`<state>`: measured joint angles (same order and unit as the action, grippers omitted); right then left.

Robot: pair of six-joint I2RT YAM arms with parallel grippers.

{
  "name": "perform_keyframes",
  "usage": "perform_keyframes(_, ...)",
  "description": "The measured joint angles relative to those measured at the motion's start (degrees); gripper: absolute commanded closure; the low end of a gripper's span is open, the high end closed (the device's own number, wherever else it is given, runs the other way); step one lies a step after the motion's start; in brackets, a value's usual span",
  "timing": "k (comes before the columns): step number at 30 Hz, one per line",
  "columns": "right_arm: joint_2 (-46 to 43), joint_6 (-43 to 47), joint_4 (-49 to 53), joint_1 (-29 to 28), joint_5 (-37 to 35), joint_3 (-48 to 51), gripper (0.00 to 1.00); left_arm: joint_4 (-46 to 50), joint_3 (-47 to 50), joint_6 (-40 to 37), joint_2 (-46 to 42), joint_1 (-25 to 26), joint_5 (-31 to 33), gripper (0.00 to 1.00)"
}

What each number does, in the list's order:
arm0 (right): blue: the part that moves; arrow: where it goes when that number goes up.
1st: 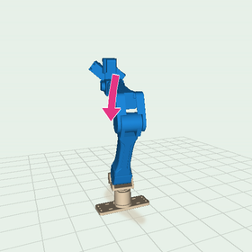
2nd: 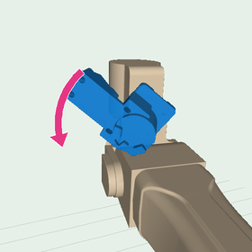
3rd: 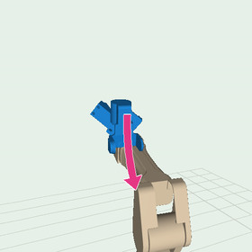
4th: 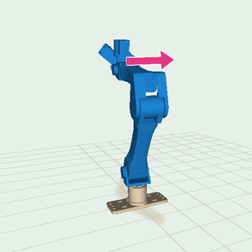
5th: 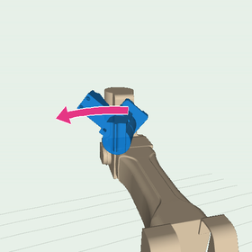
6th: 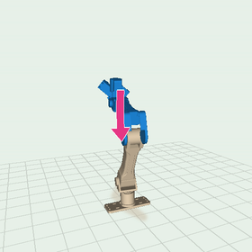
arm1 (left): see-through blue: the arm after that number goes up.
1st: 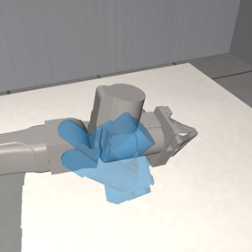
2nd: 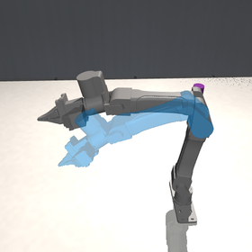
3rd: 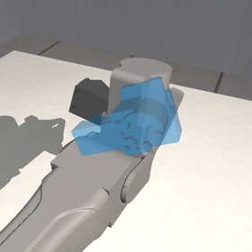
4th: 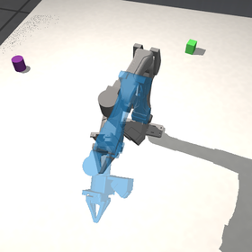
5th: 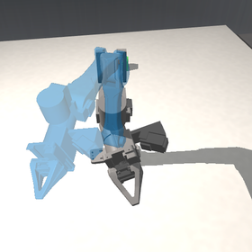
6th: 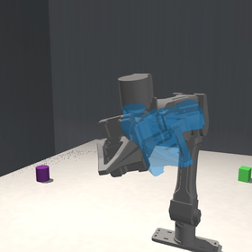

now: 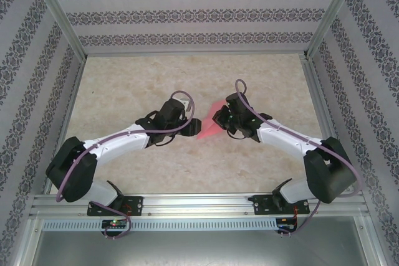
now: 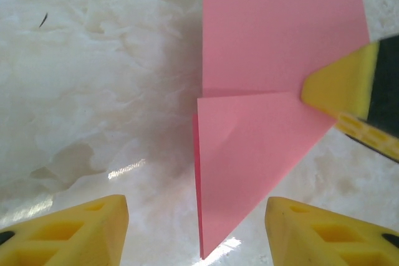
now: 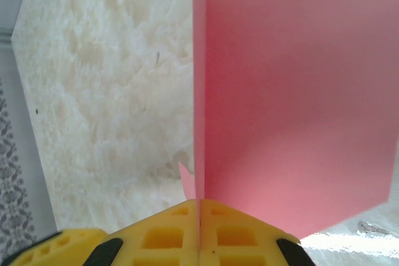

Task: Fold a paper plane with a square sheet of paper (pick it up from the middle)

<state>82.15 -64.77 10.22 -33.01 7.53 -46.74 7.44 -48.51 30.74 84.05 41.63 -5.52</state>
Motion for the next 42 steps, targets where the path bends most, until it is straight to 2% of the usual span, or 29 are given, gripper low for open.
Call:
perform_keyframes(5, 3.5, -3.3, -1.7, 0.0, -0.4, 1.0, 0.98, -8.1, 5.5, -5.2, 2.2, 0.0, -1.0, 0.39)
perform_keyframes(14, 6.1, -6.7, -2.3, 0.0, 0.1, 1.1, 0.98, -13.8, 5.8, -14.3, 8.5, 2.1, -1.0, 0.25)
perform_keyframes(26, 8.3, -8.7, -1.6, 0.2, 2.7, 0.6, 0.97, -26.1, 7.1, -23.1, 12.2, 4.0, -1.5, 0.26)
perform_keyframes(31, 8.3, -9.1, -1.7, 0.5, 4.0, 0.6, 0.97, -27.5, 7.1, -26.8, 14.9, 5.0, -1.6, 0.35)
perform_keyframes(39, 8.4, -9.2, -1.6, 0.9, 5.2, 0.6, 0.97, -32.8, 7.5, -29.0, 18.6, 5.0, -1.4, 0.57)
perform_keyframes(42, 8.4, -9.3, -1.6, 1.2, 5.5, 0.4, 0.97, -35.4, 8.4, -28.8, 18.8, 5.0, -1.2, 0.6)
